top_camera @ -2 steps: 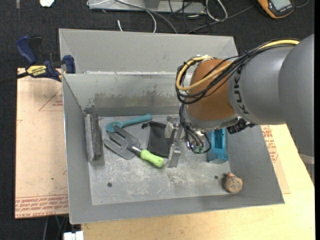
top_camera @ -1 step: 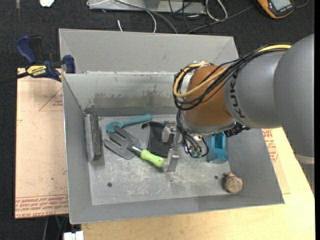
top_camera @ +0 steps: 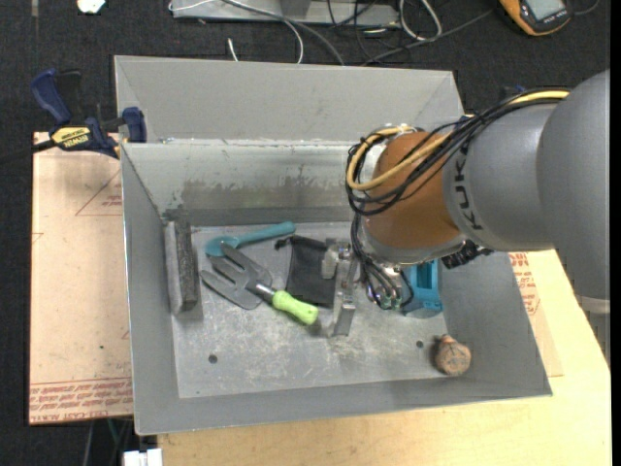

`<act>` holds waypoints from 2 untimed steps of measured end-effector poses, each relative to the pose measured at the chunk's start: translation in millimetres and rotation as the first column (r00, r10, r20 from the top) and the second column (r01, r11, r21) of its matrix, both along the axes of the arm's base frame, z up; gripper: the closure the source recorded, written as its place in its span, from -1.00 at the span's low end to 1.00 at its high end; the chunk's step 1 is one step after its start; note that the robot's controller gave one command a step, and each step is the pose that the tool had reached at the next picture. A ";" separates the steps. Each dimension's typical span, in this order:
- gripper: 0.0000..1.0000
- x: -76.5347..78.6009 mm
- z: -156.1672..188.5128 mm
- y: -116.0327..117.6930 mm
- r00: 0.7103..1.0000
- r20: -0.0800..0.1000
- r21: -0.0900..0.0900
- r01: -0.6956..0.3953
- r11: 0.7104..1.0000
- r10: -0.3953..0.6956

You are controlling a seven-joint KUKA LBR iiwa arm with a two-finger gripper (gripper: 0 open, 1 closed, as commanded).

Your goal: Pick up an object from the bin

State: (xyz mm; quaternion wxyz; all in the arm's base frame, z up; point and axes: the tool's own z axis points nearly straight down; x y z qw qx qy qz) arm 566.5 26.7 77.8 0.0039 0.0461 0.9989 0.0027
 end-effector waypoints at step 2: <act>1.00 -7.2 -6.8 -4.6 0.998 0.002 0.000 -0.056 0.998 0.056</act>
Offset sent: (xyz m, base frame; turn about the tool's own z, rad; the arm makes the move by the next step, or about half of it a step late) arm -0.0081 -0.0051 -0.0078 -0.0579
